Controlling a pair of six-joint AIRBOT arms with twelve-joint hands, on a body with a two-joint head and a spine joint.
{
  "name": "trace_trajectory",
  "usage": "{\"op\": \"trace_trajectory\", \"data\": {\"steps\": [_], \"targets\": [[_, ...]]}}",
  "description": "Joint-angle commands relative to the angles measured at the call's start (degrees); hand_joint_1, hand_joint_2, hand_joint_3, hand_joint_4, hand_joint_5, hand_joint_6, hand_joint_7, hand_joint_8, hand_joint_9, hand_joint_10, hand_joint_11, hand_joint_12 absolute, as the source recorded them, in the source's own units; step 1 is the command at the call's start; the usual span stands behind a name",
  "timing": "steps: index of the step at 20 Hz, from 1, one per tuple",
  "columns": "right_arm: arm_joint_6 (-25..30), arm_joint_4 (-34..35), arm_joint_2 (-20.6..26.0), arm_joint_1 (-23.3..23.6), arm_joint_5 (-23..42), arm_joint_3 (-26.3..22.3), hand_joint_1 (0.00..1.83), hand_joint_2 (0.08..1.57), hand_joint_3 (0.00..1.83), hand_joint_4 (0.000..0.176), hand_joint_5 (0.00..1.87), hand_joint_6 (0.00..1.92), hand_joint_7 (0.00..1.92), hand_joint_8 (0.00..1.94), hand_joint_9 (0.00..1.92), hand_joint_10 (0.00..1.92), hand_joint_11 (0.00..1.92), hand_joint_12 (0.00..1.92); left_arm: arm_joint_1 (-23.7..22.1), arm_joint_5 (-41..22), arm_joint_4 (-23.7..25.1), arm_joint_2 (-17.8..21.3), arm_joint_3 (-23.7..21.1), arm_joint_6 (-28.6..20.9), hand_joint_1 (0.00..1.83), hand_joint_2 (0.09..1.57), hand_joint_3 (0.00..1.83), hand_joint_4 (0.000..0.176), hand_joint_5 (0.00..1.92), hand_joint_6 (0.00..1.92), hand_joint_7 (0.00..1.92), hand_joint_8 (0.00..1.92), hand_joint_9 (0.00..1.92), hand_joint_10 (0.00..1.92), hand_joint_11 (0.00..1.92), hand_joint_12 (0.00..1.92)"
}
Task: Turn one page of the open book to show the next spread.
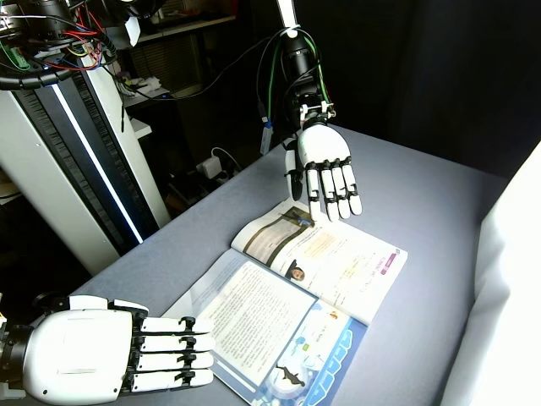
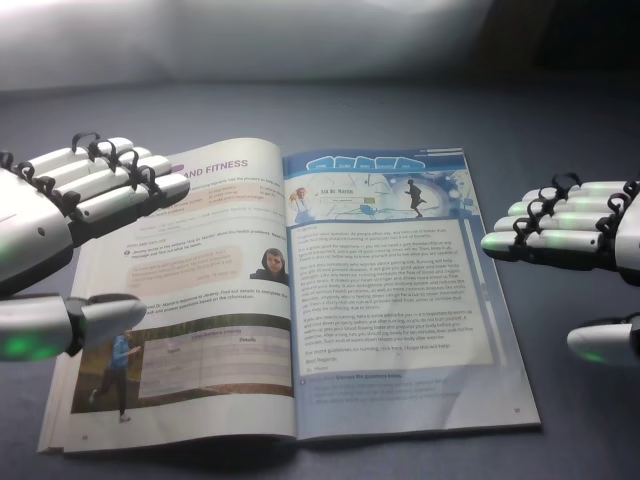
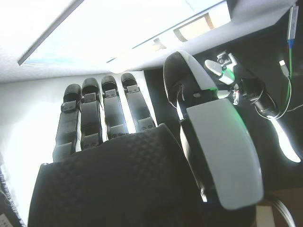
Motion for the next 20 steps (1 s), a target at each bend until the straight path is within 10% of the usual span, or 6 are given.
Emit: {"op": "trace_trajectory", "data": {"steps": [1, 20], "targets": [[0.53, 1.85, 0.33, 0.3, 3.99, 0.02, 0.1, 1.3, 0.03, 0.0, 0.0, 0.0, 0.0, 0.0, 0.0, 0.0, 0.0, 0.0, -0.56, -7.03, -1.52, 0.25, 0.07, -0.3, 0.14, 1.34, 0.02, 0.025, 0.02, 0.0, 0.0, 0.0, 0.0, 0.0, 0.0, 0.0], [16.05, -18.74, -4.92, 3.11, -0.71, 3.31, 0.0, 1.3, 0.0, 0.0, 0.02, 0.01, 0.0, 0.0, 0.0, 0.0, 0.0, 0.0, 0.45, -9.78, -4.1, 2.85, -1.21, 1.5, 0.11, 1.38, 0.0, 0.0, 0.08, 0.01, 0.0, 0.0, 0.0, 0.0, 0.0, 0.0]]}}
